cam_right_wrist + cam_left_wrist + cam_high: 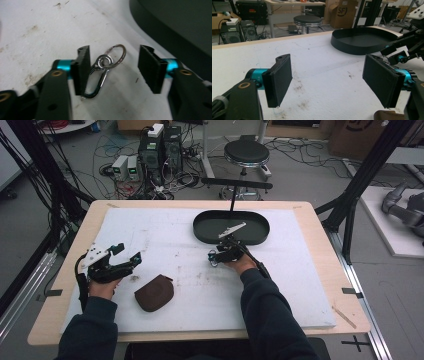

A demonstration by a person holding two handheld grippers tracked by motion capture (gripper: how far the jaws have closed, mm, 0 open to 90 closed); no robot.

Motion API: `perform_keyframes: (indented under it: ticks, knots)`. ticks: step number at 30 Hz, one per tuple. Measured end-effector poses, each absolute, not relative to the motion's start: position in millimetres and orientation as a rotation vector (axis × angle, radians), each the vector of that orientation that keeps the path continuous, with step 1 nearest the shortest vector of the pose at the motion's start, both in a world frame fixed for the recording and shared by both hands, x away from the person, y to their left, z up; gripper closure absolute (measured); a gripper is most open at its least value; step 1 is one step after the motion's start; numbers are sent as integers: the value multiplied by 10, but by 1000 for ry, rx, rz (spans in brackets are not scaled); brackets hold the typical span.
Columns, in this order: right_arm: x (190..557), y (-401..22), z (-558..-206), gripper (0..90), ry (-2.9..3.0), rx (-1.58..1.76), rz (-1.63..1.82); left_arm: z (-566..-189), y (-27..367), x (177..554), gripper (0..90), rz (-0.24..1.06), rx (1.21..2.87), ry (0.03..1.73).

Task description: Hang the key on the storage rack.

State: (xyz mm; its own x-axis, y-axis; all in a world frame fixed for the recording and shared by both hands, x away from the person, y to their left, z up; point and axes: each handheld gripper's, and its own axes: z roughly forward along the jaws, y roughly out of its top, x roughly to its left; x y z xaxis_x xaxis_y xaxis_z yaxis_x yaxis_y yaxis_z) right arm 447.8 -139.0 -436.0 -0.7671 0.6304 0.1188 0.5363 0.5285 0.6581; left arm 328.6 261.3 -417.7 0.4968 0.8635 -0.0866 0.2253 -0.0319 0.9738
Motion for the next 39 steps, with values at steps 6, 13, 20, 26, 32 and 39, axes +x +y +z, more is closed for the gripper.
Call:
perform_keyframes:
  ticks: [6,13,20,26,32,39]
  knots:
    - [4458,-1375,-4341,712,2673,961,1067,-4175,2607,3284,238,672,1561,968]
    - [4443,-1377,-4326,868,2694,921,1014,-4178,2607,3286,241,667,1563,973]
    - [4406,-1353,-4295,899,2688,890,970,-4179,2607,3288,244,663,1562,976]
    - [4369,-1447,-4175,900,2632,858,1021,-4182,2612,3283,244,663,1566,977]
    - [4321,-1648,-3987,900,2540,849,1145,-4185,2614,3277,248,662,1562,985]
    - [4338,-1876,-3851,900,2453,861,1226,-4187,2621,3277,251,662,1563,988]
